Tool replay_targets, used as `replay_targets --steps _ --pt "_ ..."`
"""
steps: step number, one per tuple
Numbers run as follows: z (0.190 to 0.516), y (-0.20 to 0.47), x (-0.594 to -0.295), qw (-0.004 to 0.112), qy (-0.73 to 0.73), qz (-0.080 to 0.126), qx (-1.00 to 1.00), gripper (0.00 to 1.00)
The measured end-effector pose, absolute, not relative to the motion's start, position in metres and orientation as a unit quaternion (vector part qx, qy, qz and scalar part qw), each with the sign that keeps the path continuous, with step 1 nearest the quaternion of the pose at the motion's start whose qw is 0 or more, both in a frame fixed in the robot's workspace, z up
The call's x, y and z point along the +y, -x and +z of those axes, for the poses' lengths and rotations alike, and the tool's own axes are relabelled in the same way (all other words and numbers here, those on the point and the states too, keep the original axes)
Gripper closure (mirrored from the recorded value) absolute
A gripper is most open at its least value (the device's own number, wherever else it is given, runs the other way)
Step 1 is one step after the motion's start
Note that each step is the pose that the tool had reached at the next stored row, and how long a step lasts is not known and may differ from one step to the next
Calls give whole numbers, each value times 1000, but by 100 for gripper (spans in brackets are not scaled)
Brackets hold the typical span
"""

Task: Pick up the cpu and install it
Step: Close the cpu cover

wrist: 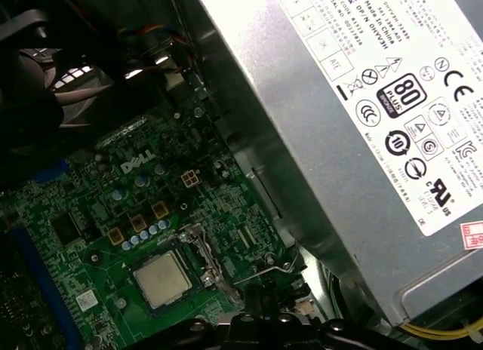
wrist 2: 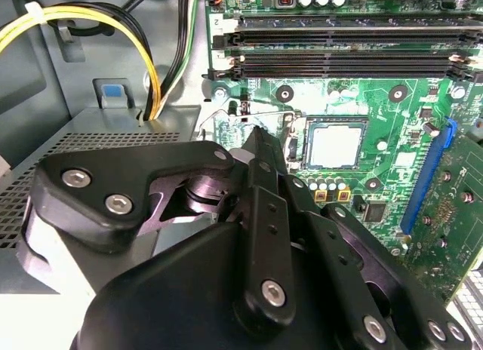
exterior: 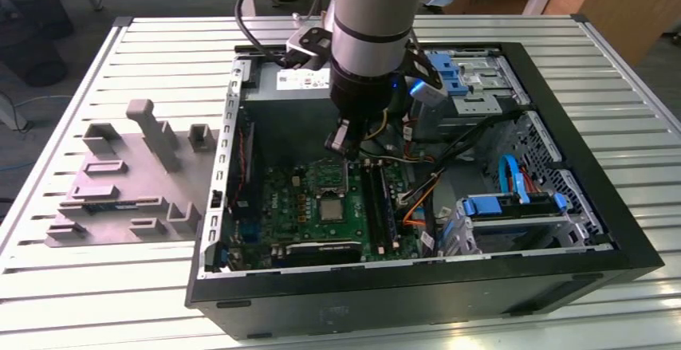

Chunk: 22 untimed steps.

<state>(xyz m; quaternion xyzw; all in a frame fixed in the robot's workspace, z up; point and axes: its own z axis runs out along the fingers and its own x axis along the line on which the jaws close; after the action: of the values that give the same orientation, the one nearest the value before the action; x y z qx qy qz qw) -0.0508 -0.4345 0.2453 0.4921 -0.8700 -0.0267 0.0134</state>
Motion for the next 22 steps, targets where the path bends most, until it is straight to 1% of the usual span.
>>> replay_targets --steps 13,22 --pt "245 53 -440 18 -496 -19 -868 89" --pt "245 53 -443 24 -497 -8 -867 89"
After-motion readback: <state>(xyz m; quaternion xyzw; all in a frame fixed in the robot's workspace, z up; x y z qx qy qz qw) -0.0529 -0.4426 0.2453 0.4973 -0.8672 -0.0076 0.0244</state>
